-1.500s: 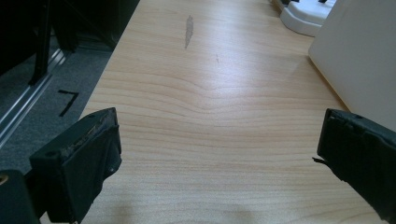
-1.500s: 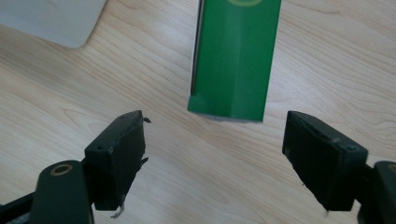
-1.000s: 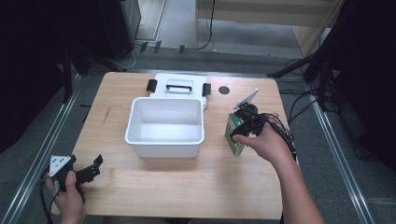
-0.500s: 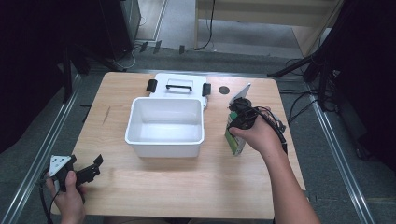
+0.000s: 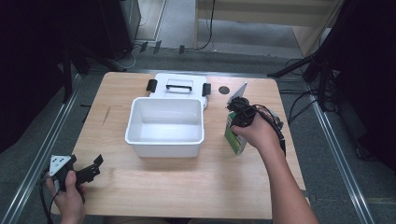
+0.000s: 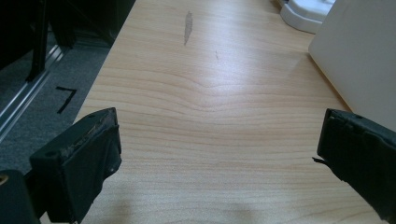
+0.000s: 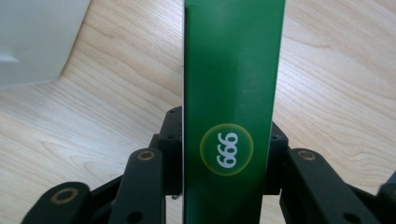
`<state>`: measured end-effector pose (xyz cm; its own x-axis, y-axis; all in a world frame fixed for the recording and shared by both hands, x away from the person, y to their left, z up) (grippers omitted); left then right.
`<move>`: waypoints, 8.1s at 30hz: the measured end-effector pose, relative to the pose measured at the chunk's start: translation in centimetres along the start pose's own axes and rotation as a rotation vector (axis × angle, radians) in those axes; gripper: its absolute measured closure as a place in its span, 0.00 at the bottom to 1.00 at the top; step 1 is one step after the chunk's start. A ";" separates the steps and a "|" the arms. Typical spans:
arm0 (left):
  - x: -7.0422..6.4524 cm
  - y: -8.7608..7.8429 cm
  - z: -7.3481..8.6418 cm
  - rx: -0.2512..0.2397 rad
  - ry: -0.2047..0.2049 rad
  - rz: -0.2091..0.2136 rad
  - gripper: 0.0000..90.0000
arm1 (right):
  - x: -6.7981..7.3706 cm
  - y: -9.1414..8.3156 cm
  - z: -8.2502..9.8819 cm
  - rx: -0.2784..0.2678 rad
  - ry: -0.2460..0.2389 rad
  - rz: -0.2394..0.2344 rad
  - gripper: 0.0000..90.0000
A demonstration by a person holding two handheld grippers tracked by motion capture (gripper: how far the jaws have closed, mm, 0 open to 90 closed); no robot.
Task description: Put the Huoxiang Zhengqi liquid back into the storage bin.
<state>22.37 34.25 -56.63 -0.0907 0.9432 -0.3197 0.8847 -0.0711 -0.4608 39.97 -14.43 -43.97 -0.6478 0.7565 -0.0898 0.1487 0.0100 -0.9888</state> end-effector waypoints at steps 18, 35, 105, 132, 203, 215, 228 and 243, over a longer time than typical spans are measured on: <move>0.0 0.0 0.0 -0.002 0.000 -0.001 0.01 | 1.7 -5.1 0.1 -0.149 -0.324 0.017 0.72; 0.0 0.0 0.0 0.005 0.000 0.001 0.01 | 3.0 -10.7 -0.8 -0.239 -0.580 0.043 0.72; 0.0 0.1 0.0 0.013 -0.006 0.008 0.01 | 11.4 -10.8 -7.8 -0.310 -1.005 -0.028 0.72; 0.0 0.1 0.0 0.014 -0.008 0.009 0.01 | 11.1 -3.9 -9.1 -0.246 -1.046 -0.038 0.72; 0.0 0.1 0.0 0.015 0.002 0.006 0.01 | 0.2 -6.2 -1.5 -0.794 -0.198 -0.087 0.16; 0.0 0.1 0.0 0.015 0.004 0.005 0.01 | -1.7 -3.3 0.9 -0.839 -0.065 -0.019 0.15; -0.1 0.1 0.0 0.014 0.006 0.003 0.01 | -3.4 0.2 4.1 -0.901 0.040 0.102 0.15; -0.1 0.1 0.0 0.013 0.010 0.002 0.01 | -5.0 3.2 8.2 -0.946 0.134 0.189 0.15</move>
<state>22.50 34.16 -56.67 -0.0844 0.9461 -0.3126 0.8787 -0.0772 -0.4710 37.58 -23.56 -47.68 -0.4700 0.8671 -0.1653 0.8181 0.3576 -0.4503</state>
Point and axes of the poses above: each handheld gripper's, and its own axes: y roughly forward along the jaws, z roughly out of its underside, x roughly to its left, the point moved 3 cm from there along y, roughly forward along the jaws, and after that the axes turned 9 degrees about -y, right-handed, at the moved point
